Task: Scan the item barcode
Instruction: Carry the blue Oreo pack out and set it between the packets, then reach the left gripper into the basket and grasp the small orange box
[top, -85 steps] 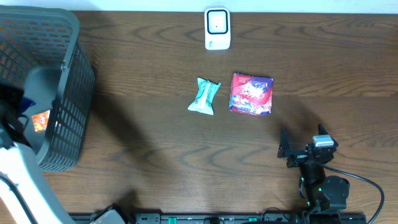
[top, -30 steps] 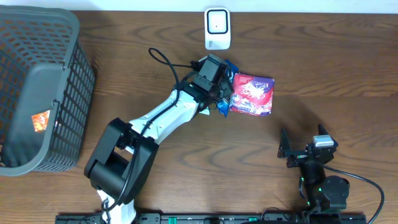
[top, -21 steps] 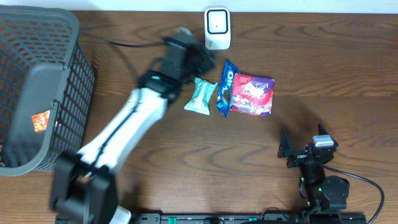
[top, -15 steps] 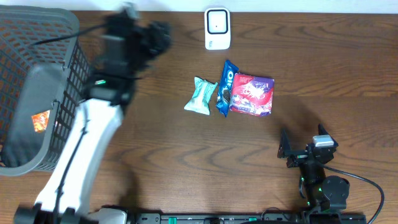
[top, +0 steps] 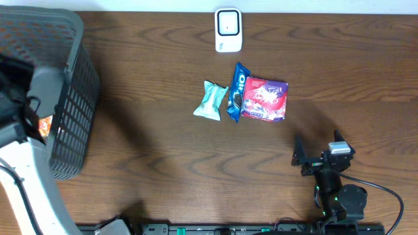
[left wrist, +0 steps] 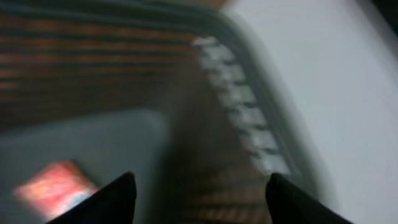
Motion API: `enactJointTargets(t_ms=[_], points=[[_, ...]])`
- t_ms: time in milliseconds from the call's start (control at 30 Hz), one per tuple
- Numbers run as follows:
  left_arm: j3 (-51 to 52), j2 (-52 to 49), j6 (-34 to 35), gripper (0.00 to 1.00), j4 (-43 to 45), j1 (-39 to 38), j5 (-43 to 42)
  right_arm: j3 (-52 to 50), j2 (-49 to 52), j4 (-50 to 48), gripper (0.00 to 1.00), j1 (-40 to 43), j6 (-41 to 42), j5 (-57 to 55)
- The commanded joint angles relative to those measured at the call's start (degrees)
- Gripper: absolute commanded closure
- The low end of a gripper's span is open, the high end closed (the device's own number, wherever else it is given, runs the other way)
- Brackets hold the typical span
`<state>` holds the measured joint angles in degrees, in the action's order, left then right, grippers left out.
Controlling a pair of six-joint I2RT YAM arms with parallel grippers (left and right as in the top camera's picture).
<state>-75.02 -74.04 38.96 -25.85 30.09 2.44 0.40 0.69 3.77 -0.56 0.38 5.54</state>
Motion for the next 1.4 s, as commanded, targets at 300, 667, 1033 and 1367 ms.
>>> enactJointTargets(t_ms=[300,667,1033,1367], points=[[-0.22,-20.9,-0.33,0.32,-6.21,4.81,4.35,-0.04,-0.31,0.2,0.01,-0.72,-0.66,-0.07],[-0.22,-31.91,-0.35,0.44,-4.42,4.81,4.04,-0.04,-0.31,0.22,0.01,-0.72,-0.66,-0.07],[-0.13,-33.46,-0.33,0.49,-2.82,4.81,4.02,-0.04,-0.31,0.22,0.01,-0.72,-0.66,-0.07],[3.1,-33.48,-0.35,0.49,-4.04,4.81,2.54,-0.04,-0.31,0.22,0.01,-0.72,-0.66,-0.07]])
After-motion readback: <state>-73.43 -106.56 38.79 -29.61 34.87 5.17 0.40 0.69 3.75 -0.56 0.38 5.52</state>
